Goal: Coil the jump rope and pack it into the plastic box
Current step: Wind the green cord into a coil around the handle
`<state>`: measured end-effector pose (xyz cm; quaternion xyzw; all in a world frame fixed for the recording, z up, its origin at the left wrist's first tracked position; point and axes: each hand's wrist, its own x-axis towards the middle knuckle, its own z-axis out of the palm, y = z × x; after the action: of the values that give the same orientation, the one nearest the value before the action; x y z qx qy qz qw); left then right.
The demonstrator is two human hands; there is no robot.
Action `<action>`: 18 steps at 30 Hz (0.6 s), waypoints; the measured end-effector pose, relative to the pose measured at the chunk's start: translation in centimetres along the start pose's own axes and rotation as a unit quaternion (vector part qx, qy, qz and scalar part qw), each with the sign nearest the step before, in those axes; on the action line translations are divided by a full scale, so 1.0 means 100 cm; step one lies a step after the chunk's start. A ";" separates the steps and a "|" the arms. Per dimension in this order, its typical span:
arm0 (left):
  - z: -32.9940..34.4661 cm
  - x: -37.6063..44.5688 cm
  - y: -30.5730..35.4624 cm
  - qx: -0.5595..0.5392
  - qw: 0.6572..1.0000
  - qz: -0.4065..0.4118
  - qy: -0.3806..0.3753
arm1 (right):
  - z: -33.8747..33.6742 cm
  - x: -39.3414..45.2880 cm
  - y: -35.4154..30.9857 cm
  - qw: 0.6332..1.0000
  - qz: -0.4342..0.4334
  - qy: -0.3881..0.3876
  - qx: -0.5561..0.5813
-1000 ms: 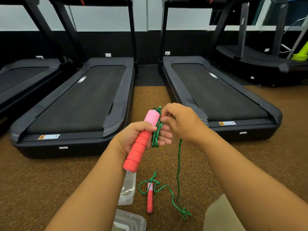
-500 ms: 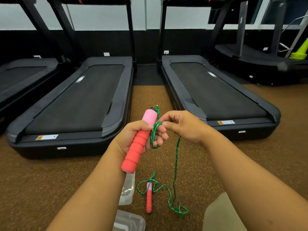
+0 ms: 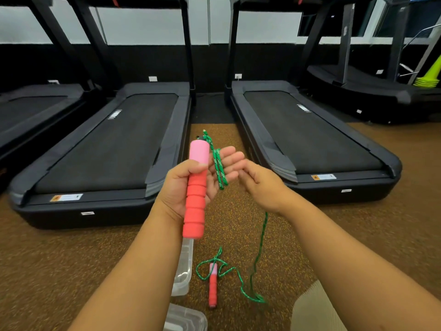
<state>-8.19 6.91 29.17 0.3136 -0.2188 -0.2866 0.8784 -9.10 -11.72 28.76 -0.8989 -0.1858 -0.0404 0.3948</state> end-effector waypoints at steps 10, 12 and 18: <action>-0.017 -0.010 0.016 0.048 0.993 0.059 0.094 | 0.021 -0.026 -0.009 0.956 -0.123 -0.055 -0.262; -0.020 -0.011 0.011 0.038 0.993 0.050 0.103 | 0.018 -0.027 -0.014 0.934 -0.165 -0.065 -0.309; -0.017 -0.009 -0.006 0.000 0.996 0.017 0.089 | 0.012 -0.025 -0.028 0.905 -0.199 -0.107 -0.361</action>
<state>-8.12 7.77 27.39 0.3339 -0.1452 -0.2430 0.8991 -12.50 -9.89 29.31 -0.9233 -0.3744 -0.0859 0.0050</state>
